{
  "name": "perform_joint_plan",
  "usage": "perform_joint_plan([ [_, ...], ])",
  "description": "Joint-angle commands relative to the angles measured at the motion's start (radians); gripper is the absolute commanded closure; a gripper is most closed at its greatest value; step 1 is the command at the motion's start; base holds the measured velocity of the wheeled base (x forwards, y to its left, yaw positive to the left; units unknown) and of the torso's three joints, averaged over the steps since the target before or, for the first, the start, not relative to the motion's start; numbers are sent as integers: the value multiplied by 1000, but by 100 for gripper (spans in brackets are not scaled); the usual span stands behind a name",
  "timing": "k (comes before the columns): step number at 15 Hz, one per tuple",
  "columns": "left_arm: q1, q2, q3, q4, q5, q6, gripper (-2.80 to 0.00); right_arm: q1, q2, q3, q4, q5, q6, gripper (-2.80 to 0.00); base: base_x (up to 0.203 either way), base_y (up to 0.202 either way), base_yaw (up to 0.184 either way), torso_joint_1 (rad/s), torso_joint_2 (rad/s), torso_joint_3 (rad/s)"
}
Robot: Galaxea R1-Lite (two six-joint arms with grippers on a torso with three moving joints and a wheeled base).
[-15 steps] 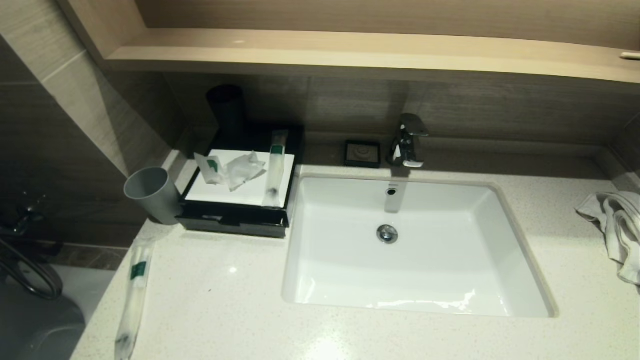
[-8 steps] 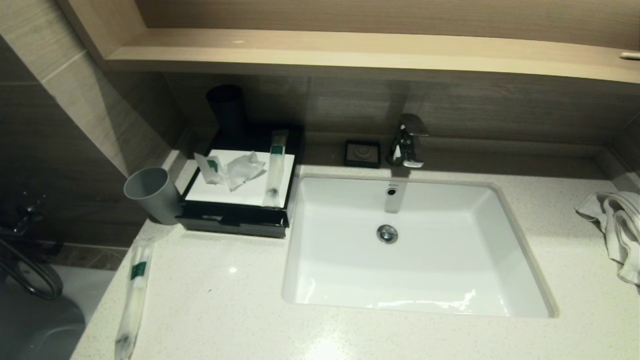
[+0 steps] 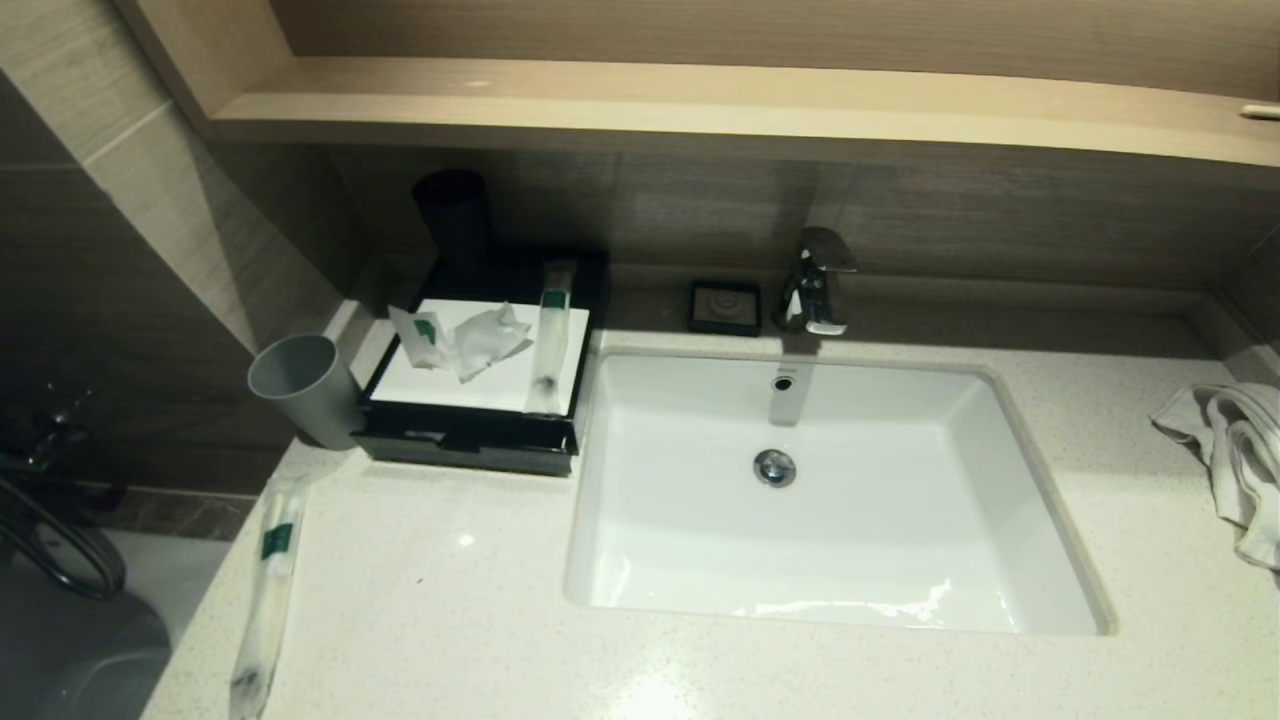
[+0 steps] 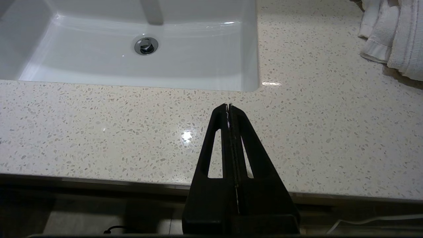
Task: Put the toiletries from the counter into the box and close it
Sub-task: Open the drawer
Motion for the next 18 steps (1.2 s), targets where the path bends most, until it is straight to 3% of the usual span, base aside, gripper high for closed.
perform_joint_plan([
  [1, -1, 1, -40, 14, 29, 5, 0, 0, 0, 0, 0, 1, 1, 0, 0, 0, 0, 0, 0, 0],
  [6, 0, 1, -176, 111, 15, 6, 0, 0, 0, 0, 0, 1, 0, 0, 0, 0, 0, 0, 0, 0],
  [16, 0, 50, -399, 206, 38, 27, 0, 0, 0, 0, 0, 1, -1, 0, 0, 0, 0, 0, 0, 0],
  [18, -1, 63, -400, 202, 29, 45, 0, 0, 0, 0, 0, 1, -1, 0, 0, 0, 0, 0, 0, 0],
])
